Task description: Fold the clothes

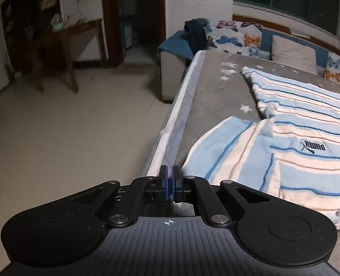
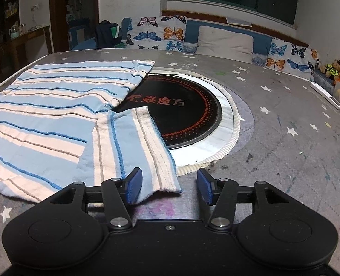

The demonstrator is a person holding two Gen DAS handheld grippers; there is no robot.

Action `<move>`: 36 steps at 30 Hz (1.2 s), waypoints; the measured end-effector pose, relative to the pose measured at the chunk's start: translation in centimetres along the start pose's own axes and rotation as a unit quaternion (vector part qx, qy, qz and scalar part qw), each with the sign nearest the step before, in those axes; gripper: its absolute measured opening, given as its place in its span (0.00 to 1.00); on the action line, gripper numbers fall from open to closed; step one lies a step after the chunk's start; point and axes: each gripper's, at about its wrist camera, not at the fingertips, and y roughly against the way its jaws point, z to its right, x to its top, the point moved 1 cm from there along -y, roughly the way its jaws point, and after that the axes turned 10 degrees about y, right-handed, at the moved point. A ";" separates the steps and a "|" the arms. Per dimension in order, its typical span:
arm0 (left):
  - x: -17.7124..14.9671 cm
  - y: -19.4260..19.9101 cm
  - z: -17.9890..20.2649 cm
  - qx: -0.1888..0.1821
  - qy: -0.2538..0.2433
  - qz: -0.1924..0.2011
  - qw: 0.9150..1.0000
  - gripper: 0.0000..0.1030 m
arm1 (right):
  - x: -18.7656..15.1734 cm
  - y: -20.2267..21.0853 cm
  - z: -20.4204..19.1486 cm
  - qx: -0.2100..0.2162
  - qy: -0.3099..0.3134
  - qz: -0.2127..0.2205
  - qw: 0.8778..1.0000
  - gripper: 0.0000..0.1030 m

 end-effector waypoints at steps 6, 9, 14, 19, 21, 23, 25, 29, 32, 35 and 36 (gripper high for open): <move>0.3 3.6 2.0 -0.047 -0.026 0.030 0.998 0.05 | 0.3 0.5 -1.3 0.016 0.012 0.005 1.000 0.60; 0.3 5.1 3.9 -0.082 -0.048 0.040 0.995 0.15 | 0.2 0.5 -1.2 0.018 0.002 0.007 1.000 0.60; -0.4 6.0 6.9 -0.124 -0.075 0.031 0.989 0.31 | -0.1 0.6 -0.8 0.023 -0.017 0.011 1.000 0.60; -2.3 5.1 9.3 -0.139 -0.100 0.004 0.985 0.32 | -0.3 0.8 -0.4 0.028 -0.036 0.016 0.999 0.35; -2.8 4.4 9.9 -0.140 -0.106 -0.005 0.984 0.33 | -0.4 0.8 -0.3 0.030 -0.043 0.018 0.998 0.24; -3.2 3.9 10.3 -0.140 -0.108 -0.011 0.984 0.34 | -0.5 0.9 -0.1 0.032 -0.051 0.020 0.998 0.20; -3.4 3.7 10.4 -0.142 -0.109 -0.013 0.984 0.35 | -0.6 0.9 0.1 0.034 -0.059 0.021 0.997 0.18; -3.2 3.7 10.5 -0.139 -0.113 -0.006 0.984 0.39 | 0.2 2.0 -0.4 0.053 -0.076 0.047 0.995 0.13; -2.8 4.0 10.2 -0.136 -0.107 0.001 0.985 0.42 | 1.5 3.1 -1.8 0.073 -0.059 0.073 0.993 0.13; -2.5 4.2 9.6 -0.127 -0.096 0.005 0.987 0.45 | 2.5 3.3 -3.9 0.099 -0.040 0.084 0.991 0.13; -2.4 4.2 9.4 -0.125 -0.093 0.005 0.988 0.45 | 2.8 3.2 -4.7 0.108 -0.034 0.086 0.990 0.13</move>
